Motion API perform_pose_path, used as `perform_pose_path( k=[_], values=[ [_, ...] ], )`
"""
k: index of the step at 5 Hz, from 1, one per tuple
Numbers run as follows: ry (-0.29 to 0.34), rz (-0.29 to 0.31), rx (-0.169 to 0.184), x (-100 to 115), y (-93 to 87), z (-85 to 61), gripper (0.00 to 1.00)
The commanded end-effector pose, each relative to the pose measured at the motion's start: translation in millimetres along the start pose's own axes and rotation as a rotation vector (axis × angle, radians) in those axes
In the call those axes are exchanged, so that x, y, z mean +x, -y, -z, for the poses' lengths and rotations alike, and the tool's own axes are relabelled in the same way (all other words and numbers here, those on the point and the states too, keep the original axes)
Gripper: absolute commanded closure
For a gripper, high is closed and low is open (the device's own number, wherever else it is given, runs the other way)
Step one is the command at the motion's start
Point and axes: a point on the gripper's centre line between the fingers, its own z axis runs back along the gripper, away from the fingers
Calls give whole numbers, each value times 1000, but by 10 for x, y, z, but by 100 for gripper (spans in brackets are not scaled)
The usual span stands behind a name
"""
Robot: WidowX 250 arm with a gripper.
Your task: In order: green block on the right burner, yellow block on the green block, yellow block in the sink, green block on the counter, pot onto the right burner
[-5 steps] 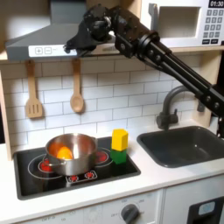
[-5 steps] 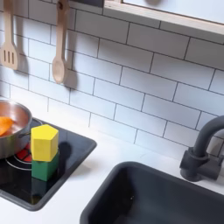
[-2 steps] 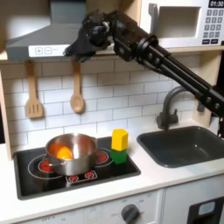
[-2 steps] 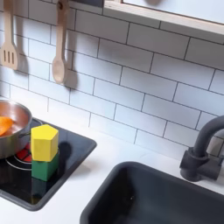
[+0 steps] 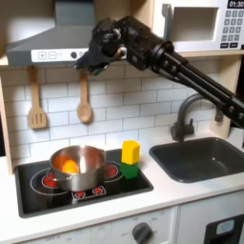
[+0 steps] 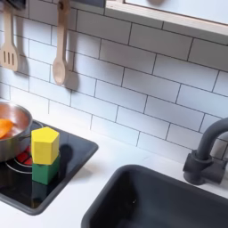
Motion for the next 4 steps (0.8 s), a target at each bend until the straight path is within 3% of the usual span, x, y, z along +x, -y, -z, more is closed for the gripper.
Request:
perform_pose_path(
  k=[1, 4],
  values=[
    [-173, 8, -60, -397, 232, -293, 100],
    [-470, 117, -93, -1104, 453, -476, 100]
  ],
)
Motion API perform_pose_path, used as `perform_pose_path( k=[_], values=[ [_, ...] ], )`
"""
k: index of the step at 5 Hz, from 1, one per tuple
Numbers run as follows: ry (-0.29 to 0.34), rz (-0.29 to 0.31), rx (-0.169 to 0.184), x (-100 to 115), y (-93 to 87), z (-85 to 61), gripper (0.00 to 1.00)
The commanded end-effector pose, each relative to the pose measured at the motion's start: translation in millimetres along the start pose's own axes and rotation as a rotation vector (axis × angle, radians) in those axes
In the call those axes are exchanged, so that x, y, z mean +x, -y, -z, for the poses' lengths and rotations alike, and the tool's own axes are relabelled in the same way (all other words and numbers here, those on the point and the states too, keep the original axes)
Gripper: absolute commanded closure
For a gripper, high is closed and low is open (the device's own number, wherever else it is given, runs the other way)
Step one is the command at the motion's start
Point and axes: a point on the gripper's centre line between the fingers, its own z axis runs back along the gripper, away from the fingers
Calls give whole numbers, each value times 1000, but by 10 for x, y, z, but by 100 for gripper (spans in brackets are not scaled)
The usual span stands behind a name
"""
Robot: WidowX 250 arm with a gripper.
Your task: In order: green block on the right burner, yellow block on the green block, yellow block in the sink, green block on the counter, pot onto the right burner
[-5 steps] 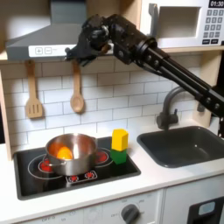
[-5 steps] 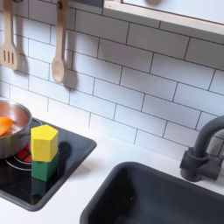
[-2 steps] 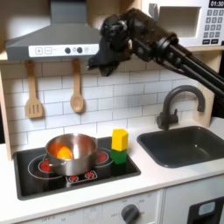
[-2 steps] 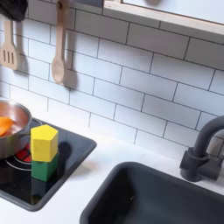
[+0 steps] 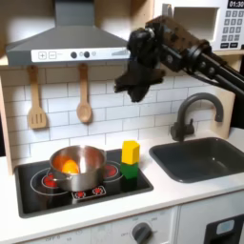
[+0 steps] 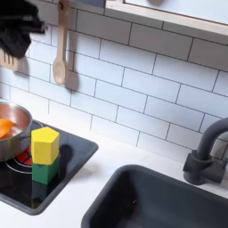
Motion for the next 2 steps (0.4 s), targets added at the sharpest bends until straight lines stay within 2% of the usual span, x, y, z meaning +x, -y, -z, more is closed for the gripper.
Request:
perform_pose_path(
  k=[1, 2],
  values=[
    [-157, 48, 2, -424, 95, 134, 100],
    [-216, 70, 4, -619, 95, 228, 100]
  ],
)
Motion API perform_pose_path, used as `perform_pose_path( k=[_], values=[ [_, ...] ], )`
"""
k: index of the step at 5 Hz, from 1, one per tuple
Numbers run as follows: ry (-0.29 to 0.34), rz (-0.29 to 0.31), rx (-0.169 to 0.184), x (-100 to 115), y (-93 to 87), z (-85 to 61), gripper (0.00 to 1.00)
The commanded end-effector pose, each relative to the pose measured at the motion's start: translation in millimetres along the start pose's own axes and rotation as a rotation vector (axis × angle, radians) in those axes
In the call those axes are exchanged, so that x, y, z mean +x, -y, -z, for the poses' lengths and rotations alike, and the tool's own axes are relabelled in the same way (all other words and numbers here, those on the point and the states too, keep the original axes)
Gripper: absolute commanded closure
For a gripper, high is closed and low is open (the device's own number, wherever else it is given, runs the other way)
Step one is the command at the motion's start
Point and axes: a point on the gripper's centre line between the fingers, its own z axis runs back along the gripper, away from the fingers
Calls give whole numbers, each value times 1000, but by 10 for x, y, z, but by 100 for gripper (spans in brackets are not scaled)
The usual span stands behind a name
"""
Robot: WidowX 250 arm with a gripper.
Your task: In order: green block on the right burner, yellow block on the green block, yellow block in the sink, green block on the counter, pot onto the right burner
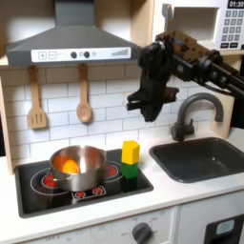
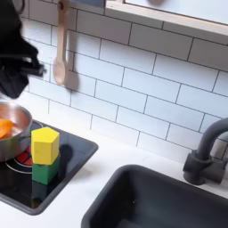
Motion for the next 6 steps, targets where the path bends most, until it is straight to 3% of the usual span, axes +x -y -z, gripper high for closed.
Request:
perform_pose_path(
  k=[1, 2, 4, 5, 6],
  values=[
    [-103, 41, 33, -319, -7, 177, 100],
    [-143, 65, 44, -455, 3, 238, 100],
    [-203, 75, 30, -712, 24, 353, 100],
    [-225, 76, 34, -810, 28, 354, 81],
    [-212, 83, 34, -835, 29, 296, 0]
  ],
)
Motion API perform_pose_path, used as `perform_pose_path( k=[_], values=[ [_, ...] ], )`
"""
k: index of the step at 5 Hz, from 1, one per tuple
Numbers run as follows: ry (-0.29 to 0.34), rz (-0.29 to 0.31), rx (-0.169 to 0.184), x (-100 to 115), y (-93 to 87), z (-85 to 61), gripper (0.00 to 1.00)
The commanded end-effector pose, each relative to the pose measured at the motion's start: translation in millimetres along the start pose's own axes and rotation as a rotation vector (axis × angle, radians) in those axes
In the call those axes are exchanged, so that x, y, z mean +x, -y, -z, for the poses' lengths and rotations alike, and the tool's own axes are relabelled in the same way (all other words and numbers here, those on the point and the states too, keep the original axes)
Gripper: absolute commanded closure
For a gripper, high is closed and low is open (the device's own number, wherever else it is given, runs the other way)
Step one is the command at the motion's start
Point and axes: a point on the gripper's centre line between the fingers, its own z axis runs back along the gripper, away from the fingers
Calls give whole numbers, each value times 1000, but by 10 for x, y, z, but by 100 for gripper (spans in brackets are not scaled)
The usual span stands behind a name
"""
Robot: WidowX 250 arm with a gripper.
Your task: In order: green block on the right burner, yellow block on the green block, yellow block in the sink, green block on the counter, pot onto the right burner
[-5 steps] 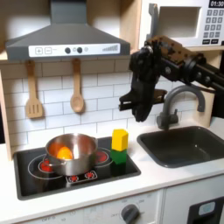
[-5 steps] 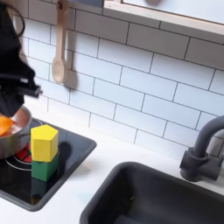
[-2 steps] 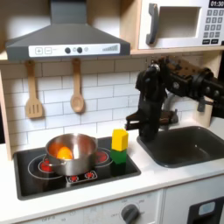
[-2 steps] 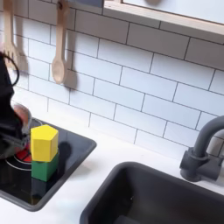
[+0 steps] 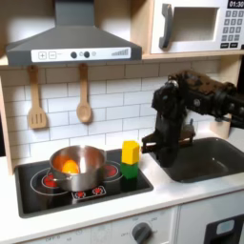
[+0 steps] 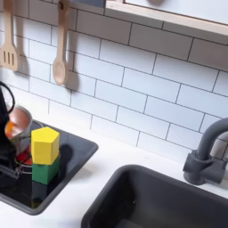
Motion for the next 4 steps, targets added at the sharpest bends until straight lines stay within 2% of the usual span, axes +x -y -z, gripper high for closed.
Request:
perform_pose_path(
  k=[1, 2, 3, 4],
  values=[
    [7, 8, 3, -110, 19, -92, 0],
    [9, -5, 40, -177, 22, -145, 0],
    [15, -11, 57, -194, 30, -164, 0],
    [15, -13, 56, -200, 21, -173, 0]
  ],
)
